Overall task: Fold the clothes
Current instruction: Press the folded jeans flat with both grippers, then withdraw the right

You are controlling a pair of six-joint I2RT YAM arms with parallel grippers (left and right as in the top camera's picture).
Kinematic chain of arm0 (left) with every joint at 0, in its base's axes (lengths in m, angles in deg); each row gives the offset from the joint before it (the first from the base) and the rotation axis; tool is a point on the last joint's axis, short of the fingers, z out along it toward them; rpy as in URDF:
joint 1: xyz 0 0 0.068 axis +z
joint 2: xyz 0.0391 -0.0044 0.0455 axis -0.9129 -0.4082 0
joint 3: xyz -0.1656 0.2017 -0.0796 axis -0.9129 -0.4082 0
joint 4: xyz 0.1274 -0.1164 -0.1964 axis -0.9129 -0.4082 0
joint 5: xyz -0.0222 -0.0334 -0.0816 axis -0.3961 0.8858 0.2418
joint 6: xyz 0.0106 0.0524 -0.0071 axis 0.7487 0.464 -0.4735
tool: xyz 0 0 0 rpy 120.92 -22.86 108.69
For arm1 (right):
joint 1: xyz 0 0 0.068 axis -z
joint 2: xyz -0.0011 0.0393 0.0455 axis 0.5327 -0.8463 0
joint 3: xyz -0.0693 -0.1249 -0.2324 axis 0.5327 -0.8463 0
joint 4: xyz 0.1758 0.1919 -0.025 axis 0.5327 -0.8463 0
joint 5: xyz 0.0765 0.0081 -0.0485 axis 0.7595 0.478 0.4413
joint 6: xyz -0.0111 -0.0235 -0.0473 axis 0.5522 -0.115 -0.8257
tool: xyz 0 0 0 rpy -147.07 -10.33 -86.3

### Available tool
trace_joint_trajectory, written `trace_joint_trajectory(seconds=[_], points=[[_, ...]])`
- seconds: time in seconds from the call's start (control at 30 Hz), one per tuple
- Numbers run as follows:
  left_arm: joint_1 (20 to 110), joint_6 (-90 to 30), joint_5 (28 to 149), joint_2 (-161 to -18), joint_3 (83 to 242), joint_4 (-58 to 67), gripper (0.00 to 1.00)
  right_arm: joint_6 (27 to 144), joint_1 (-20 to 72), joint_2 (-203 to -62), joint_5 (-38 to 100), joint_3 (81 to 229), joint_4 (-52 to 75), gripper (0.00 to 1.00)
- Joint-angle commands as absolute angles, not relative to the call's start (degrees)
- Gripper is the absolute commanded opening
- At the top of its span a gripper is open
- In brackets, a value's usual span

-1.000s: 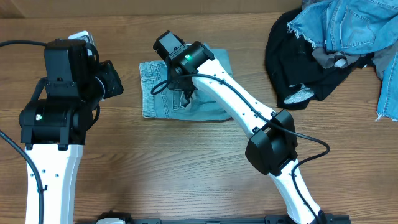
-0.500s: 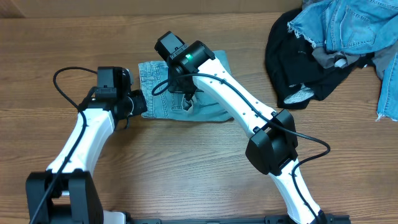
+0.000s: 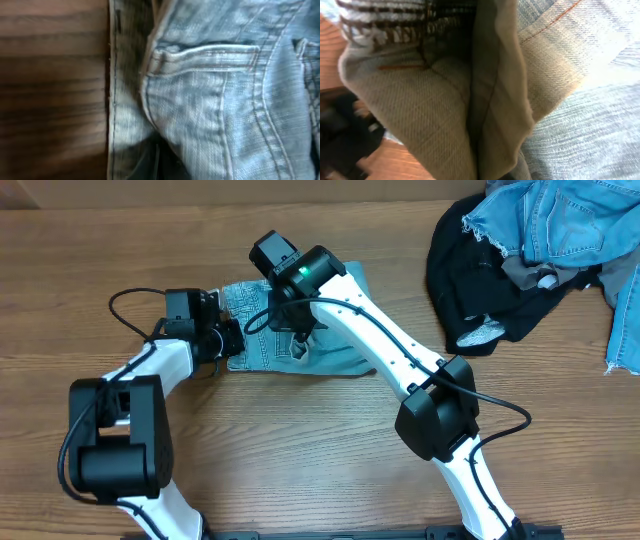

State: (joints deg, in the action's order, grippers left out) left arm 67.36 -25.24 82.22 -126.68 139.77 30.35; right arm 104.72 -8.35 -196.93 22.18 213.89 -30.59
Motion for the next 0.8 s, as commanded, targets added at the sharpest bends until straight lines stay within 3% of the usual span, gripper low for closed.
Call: trace_joint_trajectory(seconds=[0.0, 0.37, 0.53, 0.77], points=[[67.39, -23.95, 87.67, -130.84, 139.55, 30.66, 0.04, 103.17, -8.98, -195.77, 29.44, 214.67, -27.82, 0.04], [67.34, -24.0, 88.98, -132.17, 139.55, 31.49, 0.04, 103.02, -10.05, -195.75, 42.03, 216.88, -22.59, 0.04], [66.64, -25.16, 89.59, -132.17, 139.55, 31.86, 0.04, 103.26, -11.3, -195.75, 38.14, 216.88, -19.01, 0.04], [68.96, -25.24, 99.51, -127.65, 140.4, 30.22, 0.04, 103.21, -11.54, -195.75, 30.95, 216.88, -17.87, 0.04]])
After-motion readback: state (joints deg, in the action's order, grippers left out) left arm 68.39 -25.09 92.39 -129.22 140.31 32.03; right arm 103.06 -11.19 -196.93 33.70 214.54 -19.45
